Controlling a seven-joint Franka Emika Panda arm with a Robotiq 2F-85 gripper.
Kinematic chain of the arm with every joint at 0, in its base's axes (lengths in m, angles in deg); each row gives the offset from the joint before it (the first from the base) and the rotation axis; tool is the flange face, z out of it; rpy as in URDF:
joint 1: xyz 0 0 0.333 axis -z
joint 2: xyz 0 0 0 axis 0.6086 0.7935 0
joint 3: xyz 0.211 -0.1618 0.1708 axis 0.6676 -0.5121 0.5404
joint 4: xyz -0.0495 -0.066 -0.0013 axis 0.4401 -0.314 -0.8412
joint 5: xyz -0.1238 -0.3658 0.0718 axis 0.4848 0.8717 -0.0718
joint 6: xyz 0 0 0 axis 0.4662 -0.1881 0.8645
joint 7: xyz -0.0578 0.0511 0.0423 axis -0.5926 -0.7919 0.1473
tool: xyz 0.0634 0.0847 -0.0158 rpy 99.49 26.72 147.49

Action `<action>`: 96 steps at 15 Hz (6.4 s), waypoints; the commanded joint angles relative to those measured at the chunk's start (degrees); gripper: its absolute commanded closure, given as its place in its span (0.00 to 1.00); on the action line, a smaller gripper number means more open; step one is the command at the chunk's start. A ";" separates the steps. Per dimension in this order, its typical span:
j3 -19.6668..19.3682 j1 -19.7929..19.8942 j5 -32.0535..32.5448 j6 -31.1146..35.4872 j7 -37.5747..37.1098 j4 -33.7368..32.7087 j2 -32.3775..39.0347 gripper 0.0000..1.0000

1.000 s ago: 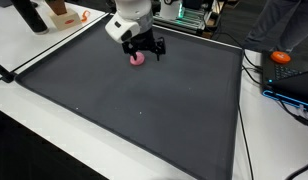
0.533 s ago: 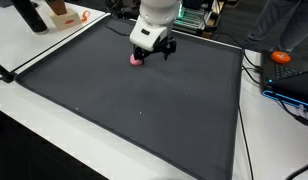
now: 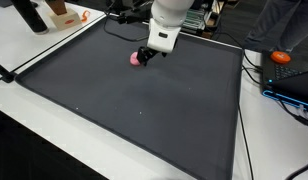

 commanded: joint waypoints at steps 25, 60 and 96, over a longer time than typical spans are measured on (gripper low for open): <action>-5.28 7.92 -12.75 0.62 -17.56 0.29 -9.43 0.00; -4.71 10.86 -23.53 15.43 -17.70 15.38 -5.36 0.92; -5.45 9.62 -20.78 13.51 -17.91 12.28 -6.14 0.00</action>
